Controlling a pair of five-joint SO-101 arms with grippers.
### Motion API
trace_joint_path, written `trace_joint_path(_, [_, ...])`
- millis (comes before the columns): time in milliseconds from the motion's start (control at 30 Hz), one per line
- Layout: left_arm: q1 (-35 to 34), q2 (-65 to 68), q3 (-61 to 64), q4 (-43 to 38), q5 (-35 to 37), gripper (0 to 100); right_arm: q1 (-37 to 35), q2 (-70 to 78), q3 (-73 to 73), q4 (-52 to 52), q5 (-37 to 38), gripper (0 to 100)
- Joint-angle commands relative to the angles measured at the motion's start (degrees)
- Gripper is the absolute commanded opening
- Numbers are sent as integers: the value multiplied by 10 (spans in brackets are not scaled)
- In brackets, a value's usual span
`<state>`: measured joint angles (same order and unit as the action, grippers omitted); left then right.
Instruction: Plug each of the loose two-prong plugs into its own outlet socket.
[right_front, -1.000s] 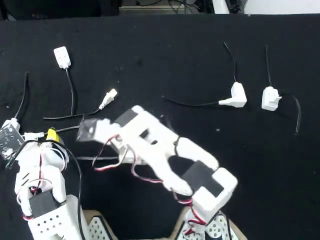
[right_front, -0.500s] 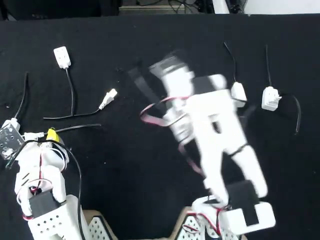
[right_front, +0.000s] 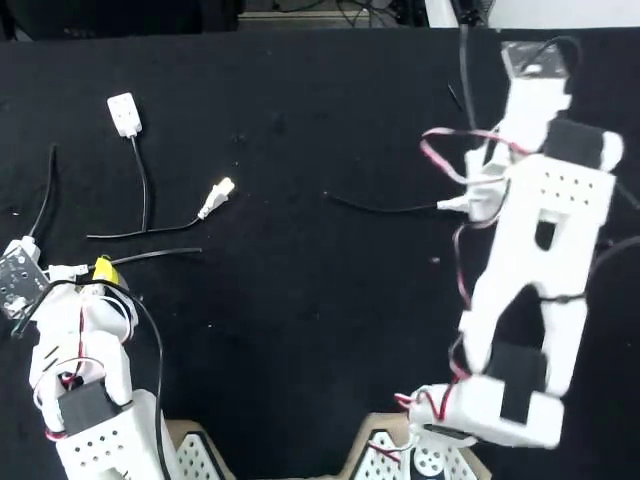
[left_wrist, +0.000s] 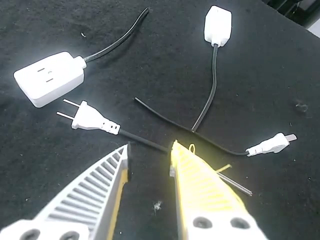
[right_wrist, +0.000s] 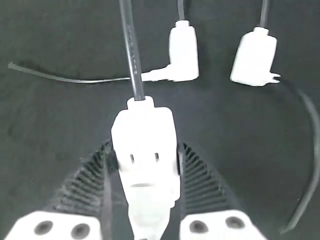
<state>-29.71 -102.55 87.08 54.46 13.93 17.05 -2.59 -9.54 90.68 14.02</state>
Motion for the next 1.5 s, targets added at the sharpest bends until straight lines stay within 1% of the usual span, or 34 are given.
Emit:
trace_joint_path(0, [-2, 1, -33, -11, 3, 145, 39, 91, -132, 4, -5, 11])
trace_joint_path(200, [13, 1, -32, -11, 3, 145, 78, 258, -298, 18, -8, 11])
trace_joint_path(433, [13, 1, -32, -10, 3, 145, 82, 450, -503, 75, -9, 11])
trace_joint_path(533, [13, 1, -32, -10, 3, 145, 84, 512, -595, 99, -9, 11])
trace_joint_path(633, [13, 1, -32, -10, 3, 145, 97, 561, -653, 101, -9, 11])
trace_joint_path(867, [13, 1, -32, -10, 3, 145, 104, 633, -691, 95, -5, 11])
trace_joint_path(1200, [13, 1, -32, -10, 3, 145, 103, 687, -698, 37, -4, 18])
trace_joint_path(1267, [13, 1, -32, -10, 3, 145, 98, 689, -695, 40, -8, 63])
trace_joint_path(1400, [13, 1, -32, -10, 3, 145, 85, 687, -697, 49, -5, 201])
trace_joint_path(1467, [13, 1, -32, -10, 3, 145, 76, 684, -699, 52, -5, 225])
